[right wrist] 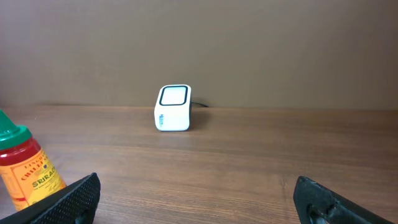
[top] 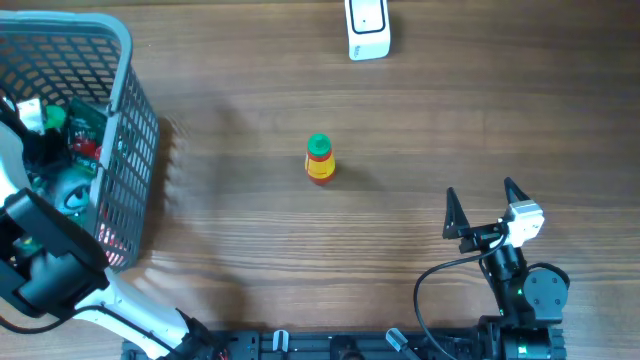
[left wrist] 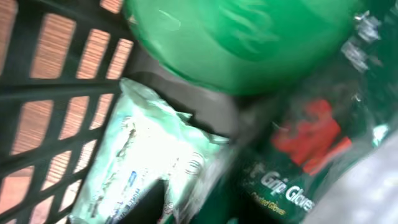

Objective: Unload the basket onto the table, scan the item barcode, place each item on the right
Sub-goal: 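Reach the left gripper into the basket and grasp the green gloves pack, then carry the gloves pack out and drop it on the table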

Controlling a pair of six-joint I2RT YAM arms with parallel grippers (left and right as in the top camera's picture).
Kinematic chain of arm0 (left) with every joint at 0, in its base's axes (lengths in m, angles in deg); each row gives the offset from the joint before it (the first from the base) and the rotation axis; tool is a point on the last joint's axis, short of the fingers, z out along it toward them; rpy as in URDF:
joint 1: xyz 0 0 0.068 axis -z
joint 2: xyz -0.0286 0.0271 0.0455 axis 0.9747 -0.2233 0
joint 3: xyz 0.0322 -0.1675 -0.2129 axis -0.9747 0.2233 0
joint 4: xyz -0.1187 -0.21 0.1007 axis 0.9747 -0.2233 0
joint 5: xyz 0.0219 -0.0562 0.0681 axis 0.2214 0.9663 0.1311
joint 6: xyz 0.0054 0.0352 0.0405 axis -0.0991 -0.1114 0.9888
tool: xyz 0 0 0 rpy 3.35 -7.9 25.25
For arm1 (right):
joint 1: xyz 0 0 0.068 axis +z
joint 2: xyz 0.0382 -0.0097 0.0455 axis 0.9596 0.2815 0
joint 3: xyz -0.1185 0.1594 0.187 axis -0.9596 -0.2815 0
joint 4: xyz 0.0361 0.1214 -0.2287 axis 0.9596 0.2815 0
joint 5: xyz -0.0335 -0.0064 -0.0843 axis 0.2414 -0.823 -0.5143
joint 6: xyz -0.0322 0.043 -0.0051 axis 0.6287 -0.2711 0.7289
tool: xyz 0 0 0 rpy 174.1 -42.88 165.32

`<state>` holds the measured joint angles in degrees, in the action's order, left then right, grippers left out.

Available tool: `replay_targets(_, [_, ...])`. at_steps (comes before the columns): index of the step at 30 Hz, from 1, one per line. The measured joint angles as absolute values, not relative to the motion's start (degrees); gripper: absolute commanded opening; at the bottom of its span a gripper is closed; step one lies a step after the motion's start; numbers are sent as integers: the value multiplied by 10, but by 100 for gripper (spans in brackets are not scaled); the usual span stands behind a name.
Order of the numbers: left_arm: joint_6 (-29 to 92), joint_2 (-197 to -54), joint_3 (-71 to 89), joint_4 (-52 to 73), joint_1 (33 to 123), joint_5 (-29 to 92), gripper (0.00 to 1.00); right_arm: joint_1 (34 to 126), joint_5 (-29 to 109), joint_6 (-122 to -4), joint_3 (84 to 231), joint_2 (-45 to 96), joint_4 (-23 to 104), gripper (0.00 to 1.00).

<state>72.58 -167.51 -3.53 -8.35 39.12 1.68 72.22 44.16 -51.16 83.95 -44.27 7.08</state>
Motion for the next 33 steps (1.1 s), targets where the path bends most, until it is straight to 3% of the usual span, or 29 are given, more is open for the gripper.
replay_targets(14, [731,-1612,-34,-89,391,48,4,722,442,-512,839,-443,71,100])
replay_targets(33, [667,-1344,-34,-37,391,276,4,722,442,-512,839,-443,71,100])
